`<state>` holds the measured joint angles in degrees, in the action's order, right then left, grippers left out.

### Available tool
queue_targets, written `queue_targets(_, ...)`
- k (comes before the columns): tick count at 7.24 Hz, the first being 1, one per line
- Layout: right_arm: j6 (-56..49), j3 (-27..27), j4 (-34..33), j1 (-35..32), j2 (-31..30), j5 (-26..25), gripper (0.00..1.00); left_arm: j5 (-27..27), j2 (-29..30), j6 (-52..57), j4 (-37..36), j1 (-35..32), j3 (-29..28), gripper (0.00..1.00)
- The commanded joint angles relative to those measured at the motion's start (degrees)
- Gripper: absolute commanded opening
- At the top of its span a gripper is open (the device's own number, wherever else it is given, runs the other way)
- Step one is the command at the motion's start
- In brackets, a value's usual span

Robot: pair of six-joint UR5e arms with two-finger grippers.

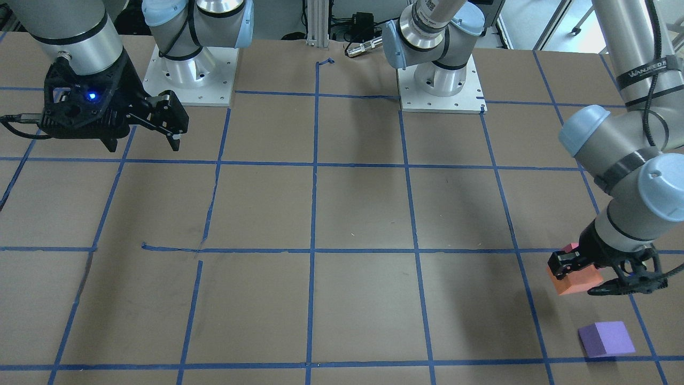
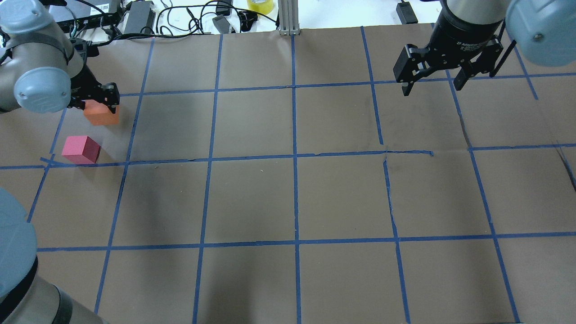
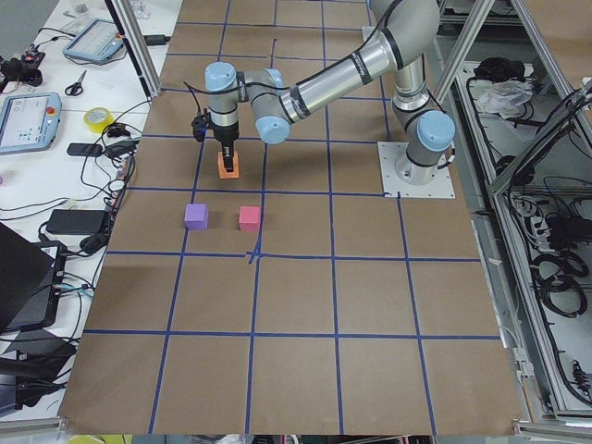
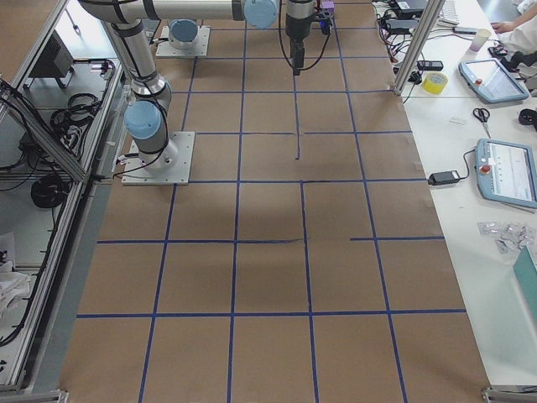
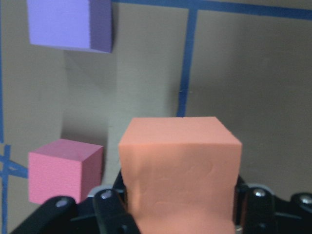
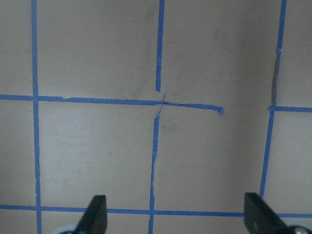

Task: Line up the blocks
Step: 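Carry the orange cube with the left gripper toward the purple and pink cubes, then lower the orange cube between the purple cube and the pink cube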

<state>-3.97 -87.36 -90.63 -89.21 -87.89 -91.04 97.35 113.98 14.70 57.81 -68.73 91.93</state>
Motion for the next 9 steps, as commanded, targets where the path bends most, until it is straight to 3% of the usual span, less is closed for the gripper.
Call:
queue_targets(1, -0.86, 0.00, -0.25, 0.09, 0.00, -0.19, 1.00, -0.50, 0.81, 4.90, 0.45, 4.64, -2.52, 0.23)
queue_targets(2, -0.87, 0.00, -0.25, 0.00, -0.08, -0.10, 1.00, -0.50, 2.03, 7.95, 0.37, 5.61, -4.02, 0.09)
queue_targets(3, -0.78, 0.00, -0.25, 0.00, -0.08, -0.10, 1.00, -2.67, 3.61, 8.59, 0.20, 6.32, -4.91, 0.07)
queue_targets(6, -0.60, 0.00, -0.25, 0.00, -0.08, -0.10, 1.00, -3.40, 4.85, 10.16, 0.02, 6.41, -5.88, 0.07)
queue_targets(9, -0.08, 0.09, -0.25, 0.00, -0.17, -0.01, 1.00, -3.48, 7.39, 20.18, -0.42, 6.41, -8.50, 0.07)
